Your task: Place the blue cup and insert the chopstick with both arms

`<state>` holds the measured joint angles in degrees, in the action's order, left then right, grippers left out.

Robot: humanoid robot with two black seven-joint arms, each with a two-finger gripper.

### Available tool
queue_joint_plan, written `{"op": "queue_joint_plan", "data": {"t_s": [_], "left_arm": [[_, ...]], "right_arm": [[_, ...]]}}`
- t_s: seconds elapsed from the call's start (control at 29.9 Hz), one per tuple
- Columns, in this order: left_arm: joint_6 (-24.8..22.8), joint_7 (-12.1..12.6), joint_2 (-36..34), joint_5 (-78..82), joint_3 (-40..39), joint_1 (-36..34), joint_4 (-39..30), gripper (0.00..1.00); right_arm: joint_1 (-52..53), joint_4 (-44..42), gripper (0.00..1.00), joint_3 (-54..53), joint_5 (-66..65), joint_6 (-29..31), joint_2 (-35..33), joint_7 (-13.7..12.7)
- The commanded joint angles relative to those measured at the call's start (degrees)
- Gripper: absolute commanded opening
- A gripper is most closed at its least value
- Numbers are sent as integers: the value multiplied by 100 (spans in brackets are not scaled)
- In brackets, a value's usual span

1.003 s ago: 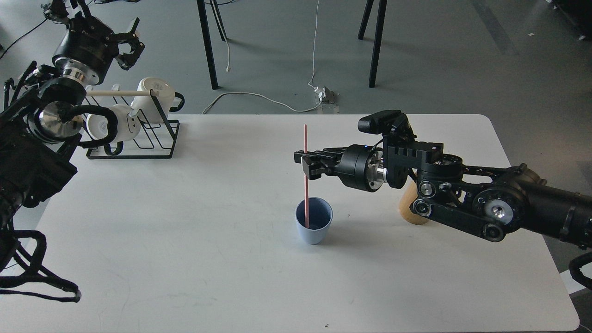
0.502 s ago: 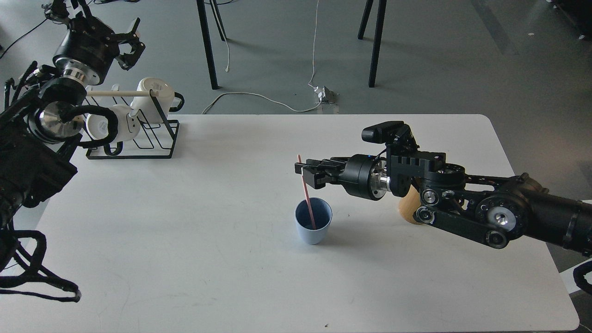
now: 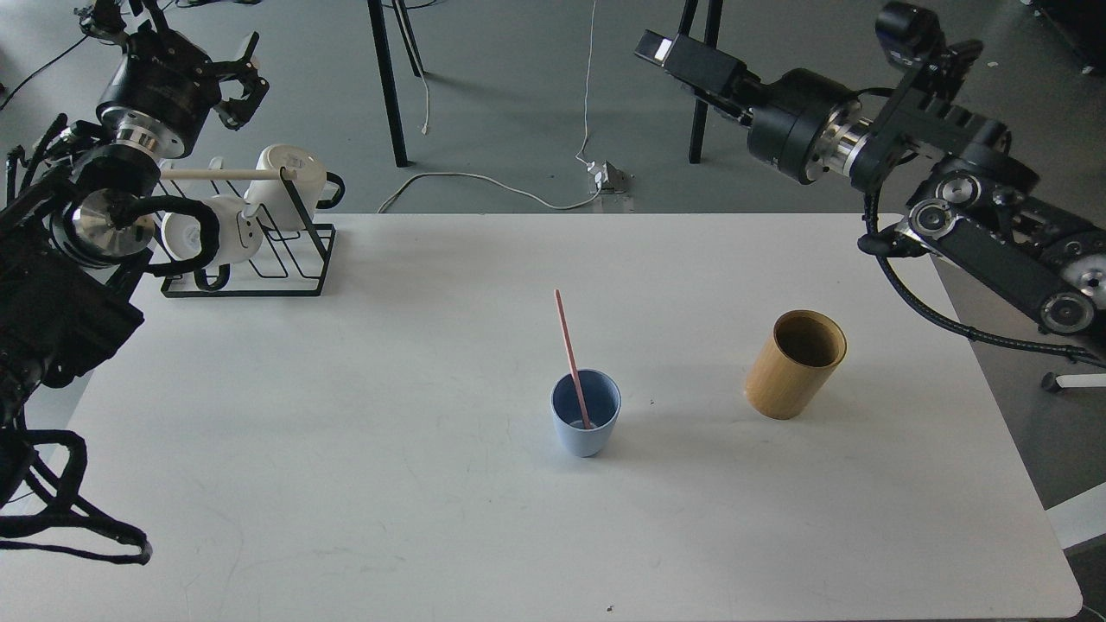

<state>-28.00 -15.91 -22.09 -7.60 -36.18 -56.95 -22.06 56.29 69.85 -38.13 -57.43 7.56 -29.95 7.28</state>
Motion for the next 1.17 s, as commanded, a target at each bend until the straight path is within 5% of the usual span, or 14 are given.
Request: {"op": "queue_joint_plan", "data": {"t_s": [0.0, 0.13, 0.37, 0.67, 1.14], "left_arm": [[0, 0, 38, -40, -143, 9, -9, 99], [0, 9, 152, -268, -205, 26, -44, 99], [0, 9, 276, -356, -205, 18, -53, 99], [0, 0, 504, -628, -223, 44, -44, 99], [0, 18, 548, -1077, -223, 35, -35, 99]], "right_arm": [[5, -611, 99, -255, 1231, 26, -28, 370], [-13, -1183, 99, -764, 2829, 210, -28, 555], [-101, -2026, 99, -1144, 5056, 544, -19, 485], [-171, -3934, 99, -1240, 6927, 1968, 481, 433], [-409, -4005, 99, -1355, 7246, 2044, 605, 459]]}}
